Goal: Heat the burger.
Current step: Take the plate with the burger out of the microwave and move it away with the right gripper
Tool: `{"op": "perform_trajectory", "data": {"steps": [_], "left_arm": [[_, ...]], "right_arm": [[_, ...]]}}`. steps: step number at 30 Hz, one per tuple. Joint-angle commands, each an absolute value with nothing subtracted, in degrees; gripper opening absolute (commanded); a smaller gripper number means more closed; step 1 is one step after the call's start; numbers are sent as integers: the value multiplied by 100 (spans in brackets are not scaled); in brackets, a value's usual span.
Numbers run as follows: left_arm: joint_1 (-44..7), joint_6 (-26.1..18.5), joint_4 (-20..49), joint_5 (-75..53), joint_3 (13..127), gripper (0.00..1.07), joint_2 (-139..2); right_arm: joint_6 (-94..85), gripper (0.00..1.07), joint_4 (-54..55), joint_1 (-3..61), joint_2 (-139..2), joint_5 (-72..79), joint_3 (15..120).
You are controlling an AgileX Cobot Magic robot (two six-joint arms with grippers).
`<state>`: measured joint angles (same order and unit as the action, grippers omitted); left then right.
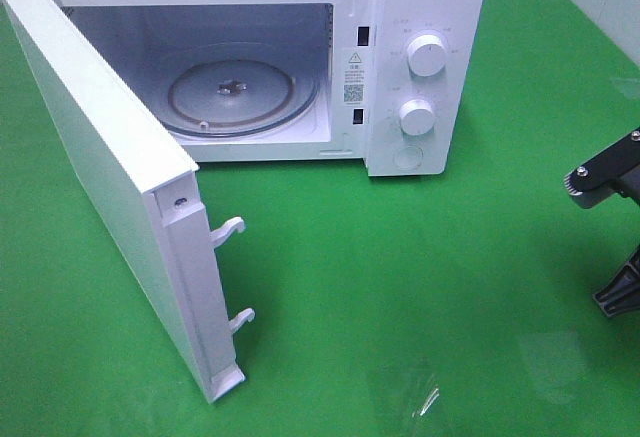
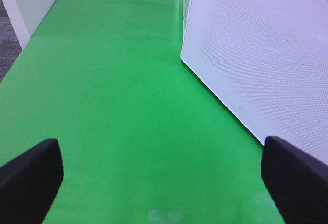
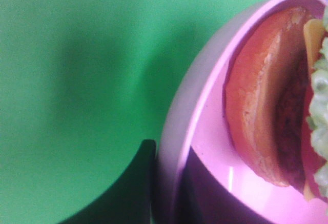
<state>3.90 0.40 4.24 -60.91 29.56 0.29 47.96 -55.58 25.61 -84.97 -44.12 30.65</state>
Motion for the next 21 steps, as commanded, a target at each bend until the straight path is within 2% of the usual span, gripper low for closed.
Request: {"op": "perform_trajectory", "data": {"steps": [1,15,21], "left_arm": [[395,34,435,-6108,2956,100,120],[395,34,435,-6108,2956,100,120],[395,34,435,-6108,2956,100,120]], "right_arm": [[5008,0,-5970,2538,-8583,-4549,3123],[5764,0,-6308,2538,-9242,-4183,3123],[6406,0,-6767,2538,-9488,-4131,3123]]}}
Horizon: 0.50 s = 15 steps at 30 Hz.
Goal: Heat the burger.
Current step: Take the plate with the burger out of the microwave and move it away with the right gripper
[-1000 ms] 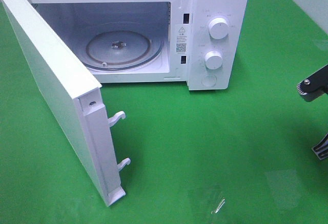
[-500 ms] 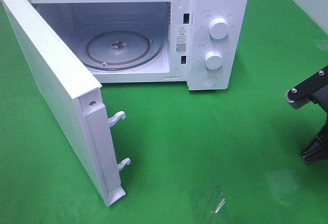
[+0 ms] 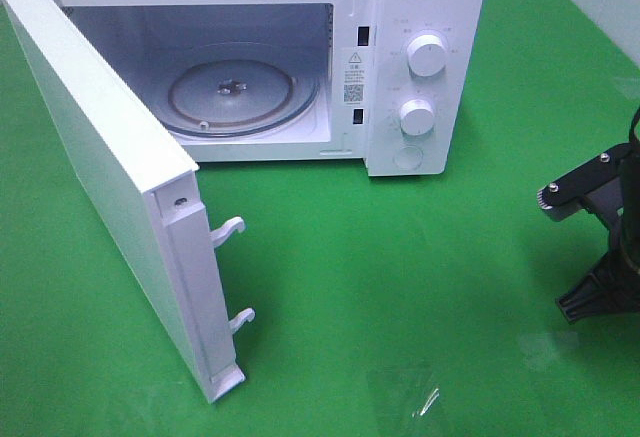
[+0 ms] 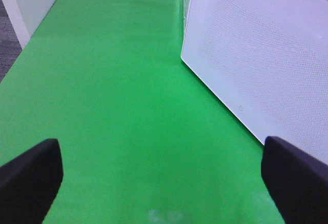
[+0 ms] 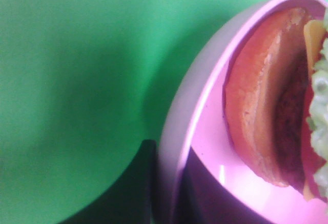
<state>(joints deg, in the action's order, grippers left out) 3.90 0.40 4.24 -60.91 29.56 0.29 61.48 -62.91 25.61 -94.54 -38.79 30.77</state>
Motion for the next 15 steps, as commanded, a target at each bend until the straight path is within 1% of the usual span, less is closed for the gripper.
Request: {"op": "perform_trajectory", "data": {"steps": [1,15], "left_arm": [[395,34,435,-6108,2956,100,120],[395,34,435,-6108,2956,100,120]], "right_arm": [[6406,0,-6767,2538,-9488,-4131,3123],[7534,0,-7471,2538,-9935,-3919,3123]]}}
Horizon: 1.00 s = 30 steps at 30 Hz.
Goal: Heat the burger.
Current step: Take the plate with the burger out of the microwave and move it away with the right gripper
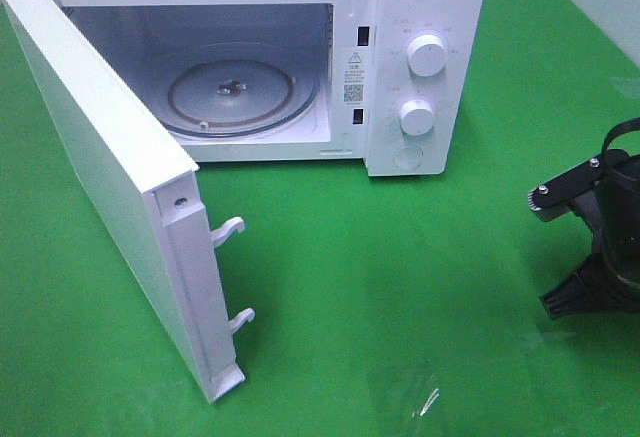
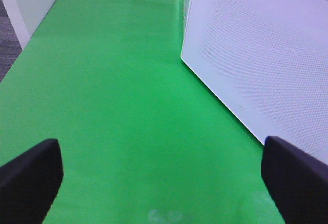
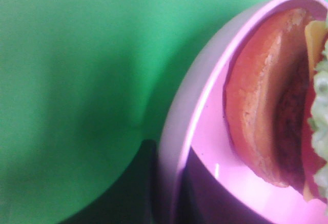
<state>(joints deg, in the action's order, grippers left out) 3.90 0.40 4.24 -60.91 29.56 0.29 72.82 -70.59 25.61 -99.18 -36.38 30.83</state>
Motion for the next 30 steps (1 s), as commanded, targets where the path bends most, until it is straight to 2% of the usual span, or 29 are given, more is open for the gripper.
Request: {"op": "perform_trajectory", "data": {"steps": [1,12,16,30], "left_arm": [[395,34,435,-6108,2956,100,120],[395,34,435,-6108,2956,100,120],[395,34,435,-6108,2956,100,120],[395,34,435,-6108,2956,100,120]], "right_arm": [[7534,0,-7471,2538,-9935,-3919,3123],[7958,0,-7735,2532,-9947,-3919,3123],[7970,1,-7758,2206,-9947,-3810,3123],[7930,2,-7758,2137,-10004,-3610,3117]]}}
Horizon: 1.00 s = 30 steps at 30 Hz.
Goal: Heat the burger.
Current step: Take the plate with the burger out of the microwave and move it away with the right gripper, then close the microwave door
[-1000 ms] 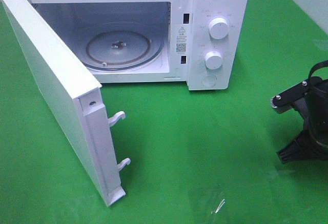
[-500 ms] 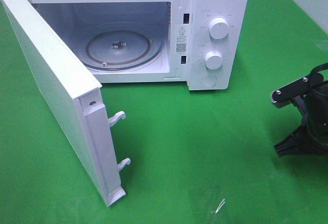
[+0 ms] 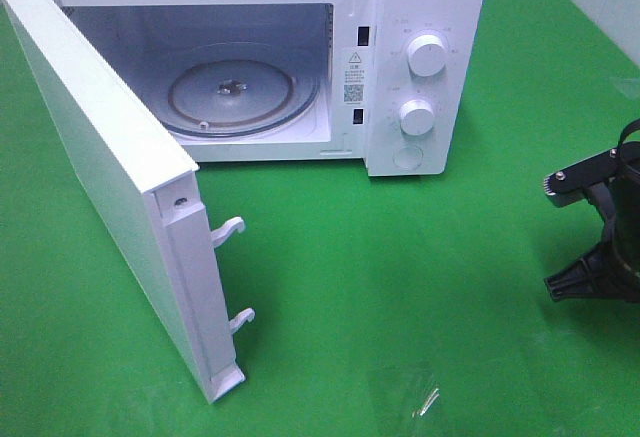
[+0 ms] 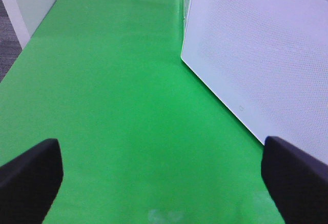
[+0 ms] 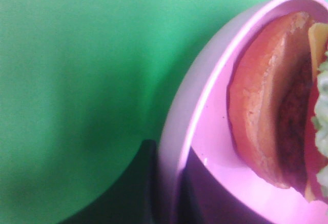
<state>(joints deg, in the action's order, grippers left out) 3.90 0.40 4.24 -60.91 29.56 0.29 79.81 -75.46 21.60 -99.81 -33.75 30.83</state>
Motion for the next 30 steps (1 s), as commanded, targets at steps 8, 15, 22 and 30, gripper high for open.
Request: {"op": "perform_trajectory", "data": {"steps": [8,15,22,30], "left_arm": [[395,34,435,-6108,2956,100,120],[395,34,435,-6108,2956,100,120],[395,34,435,-6108,2956,100,120],[395,34,435,-6108,2956,100,120]], "right_arm": [[7764,7,-7546,2137,-10342,-3535,3117],[7609,27,-7357,2154,-10336,-3535,3123],[6927,53,-6411,2154,-9924,-3128,3123],[5993,58,-5804,2154,-8921,-3042,3123]]}}
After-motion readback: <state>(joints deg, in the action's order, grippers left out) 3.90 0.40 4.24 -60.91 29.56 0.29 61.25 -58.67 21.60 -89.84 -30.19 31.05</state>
